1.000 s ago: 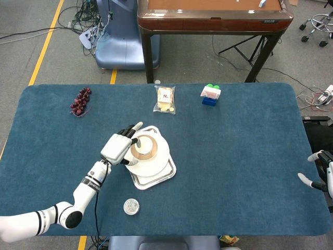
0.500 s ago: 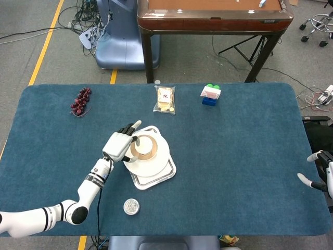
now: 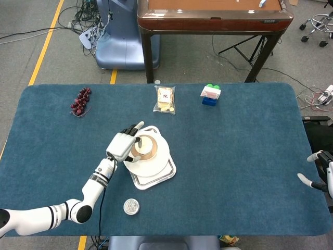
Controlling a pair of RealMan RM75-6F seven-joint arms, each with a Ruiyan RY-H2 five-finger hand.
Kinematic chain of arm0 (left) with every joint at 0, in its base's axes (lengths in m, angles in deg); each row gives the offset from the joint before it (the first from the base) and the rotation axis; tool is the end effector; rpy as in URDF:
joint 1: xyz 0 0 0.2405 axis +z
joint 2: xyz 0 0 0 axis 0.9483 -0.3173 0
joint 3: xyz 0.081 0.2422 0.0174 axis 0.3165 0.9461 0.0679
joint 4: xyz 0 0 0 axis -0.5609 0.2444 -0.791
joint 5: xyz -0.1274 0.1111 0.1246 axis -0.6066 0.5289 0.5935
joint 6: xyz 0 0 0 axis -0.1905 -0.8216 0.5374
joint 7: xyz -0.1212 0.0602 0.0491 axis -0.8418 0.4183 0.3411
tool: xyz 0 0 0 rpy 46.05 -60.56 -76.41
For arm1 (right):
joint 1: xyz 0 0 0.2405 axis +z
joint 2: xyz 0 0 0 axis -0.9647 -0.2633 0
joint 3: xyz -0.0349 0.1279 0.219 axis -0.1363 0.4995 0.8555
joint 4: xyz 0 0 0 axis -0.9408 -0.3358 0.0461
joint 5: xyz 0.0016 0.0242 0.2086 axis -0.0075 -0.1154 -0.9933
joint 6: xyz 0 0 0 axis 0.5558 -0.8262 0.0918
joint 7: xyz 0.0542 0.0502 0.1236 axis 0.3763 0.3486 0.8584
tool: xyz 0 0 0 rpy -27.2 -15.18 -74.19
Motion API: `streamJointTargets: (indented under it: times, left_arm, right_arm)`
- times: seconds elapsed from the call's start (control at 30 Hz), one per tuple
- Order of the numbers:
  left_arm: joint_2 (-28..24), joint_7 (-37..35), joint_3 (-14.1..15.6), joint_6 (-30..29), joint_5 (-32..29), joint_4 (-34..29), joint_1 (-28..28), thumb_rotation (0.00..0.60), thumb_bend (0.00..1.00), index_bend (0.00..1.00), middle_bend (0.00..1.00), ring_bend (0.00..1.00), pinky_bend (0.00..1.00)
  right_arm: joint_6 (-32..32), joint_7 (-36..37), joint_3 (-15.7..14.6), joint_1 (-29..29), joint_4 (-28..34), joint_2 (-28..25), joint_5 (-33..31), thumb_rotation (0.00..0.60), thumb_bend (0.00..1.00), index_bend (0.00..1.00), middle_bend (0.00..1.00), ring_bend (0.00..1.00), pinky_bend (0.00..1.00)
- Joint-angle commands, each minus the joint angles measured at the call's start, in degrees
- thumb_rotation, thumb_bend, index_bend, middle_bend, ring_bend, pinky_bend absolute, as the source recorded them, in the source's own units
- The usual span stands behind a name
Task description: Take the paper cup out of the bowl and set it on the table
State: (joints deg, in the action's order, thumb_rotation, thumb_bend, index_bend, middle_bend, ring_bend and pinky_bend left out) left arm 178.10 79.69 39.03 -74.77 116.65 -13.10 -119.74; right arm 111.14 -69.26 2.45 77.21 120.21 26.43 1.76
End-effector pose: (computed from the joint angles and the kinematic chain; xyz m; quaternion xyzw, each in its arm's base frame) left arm -0.1094 0.3658 -0.0256 -0.7393 -0.3745 -0.3843 0.4068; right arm -0.3266 -0.1828 0.2101 0.5359 -0.3887 0.3651 0.6545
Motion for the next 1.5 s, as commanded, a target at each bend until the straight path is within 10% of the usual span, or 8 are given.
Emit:
streamJointTargets:
  times: [0.03, 1.5]
  left_arm:
    - [0.46, 0.06, 0.22, -0.21, 0.08, 0.43, -0.12, 0.600, 0.21, 0.50, 0.00, 0.00, 0.16]
    - [1.78, 3.01, 1.44, -2.76, 0.73, 1.13, -0.54, 0.600, 0.31, 0.64, 0.00, 0.00, 0.16]
  right_arm:
    - [-0.02, 0.06, 0.00, -0.01, -0.01, -0.04, -0.02, 0.600, 0.01, 0.48, 0.43, 0.31, 0.45]
    - [0.00, 0.94, 0.16, -0.19, -0.05, -0.33, -0.15, 0.600, 0.01, 0.48, 0.43, 0.31, 0.45]
